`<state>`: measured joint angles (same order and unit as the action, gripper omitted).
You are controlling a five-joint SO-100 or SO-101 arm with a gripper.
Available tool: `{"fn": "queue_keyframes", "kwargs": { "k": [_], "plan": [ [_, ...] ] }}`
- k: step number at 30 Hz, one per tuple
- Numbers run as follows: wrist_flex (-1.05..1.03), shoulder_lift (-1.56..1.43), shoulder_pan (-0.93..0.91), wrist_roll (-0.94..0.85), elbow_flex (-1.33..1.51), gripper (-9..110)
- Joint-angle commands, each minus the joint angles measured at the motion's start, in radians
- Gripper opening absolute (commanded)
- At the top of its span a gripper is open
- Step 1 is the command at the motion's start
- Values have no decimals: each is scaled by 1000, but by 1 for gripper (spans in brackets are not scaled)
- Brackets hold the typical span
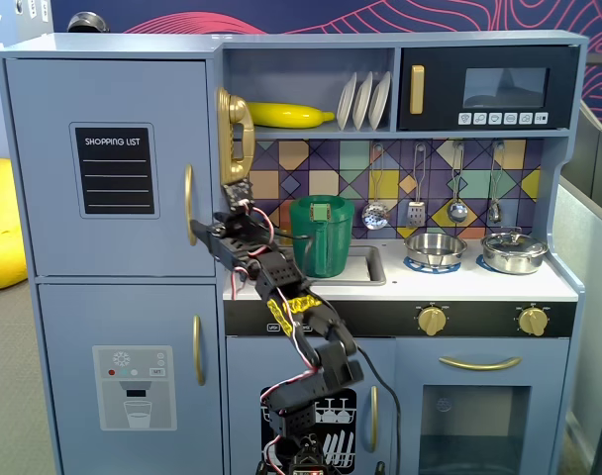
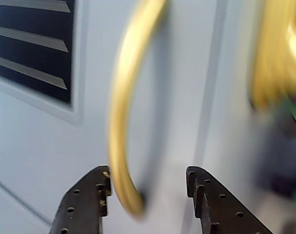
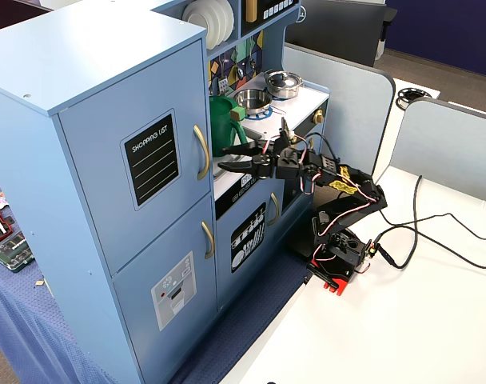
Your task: Open the left cabinet door
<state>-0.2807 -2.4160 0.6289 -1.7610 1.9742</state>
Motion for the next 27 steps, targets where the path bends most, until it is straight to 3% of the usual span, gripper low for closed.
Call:
{"fn": "queue_keyframes", "kwargs": {
  "k": [1, 11, 27],
  "plan": [
    [77, 101, 29, -15, -147, 13],
    [140, 245, 221, -80, -278, 11],
    [-152, -152, 482, -169, -107, 8]
  ]
}}
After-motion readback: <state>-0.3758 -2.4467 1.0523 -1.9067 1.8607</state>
